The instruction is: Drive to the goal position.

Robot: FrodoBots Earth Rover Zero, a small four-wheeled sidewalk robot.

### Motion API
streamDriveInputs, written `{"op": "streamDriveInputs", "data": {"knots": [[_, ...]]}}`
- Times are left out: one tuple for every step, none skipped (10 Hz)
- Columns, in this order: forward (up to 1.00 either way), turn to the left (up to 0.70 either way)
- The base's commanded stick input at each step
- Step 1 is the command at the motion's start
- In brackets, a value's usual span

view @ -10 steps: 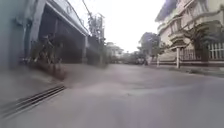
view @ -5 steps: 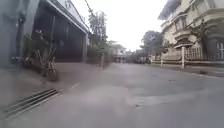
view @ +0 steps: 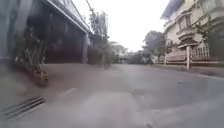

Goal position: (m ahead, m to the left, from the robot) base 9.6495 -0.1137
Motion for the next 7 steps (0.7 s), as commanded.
{"op": "streamDriveInputs", "data": {"knots": [[1.0,0.0],[1.0,0.0],[1.0,0.0],[1.0,0.0],[1.0,0.0],[1.0,0.0],[1.0,0.0]]}}
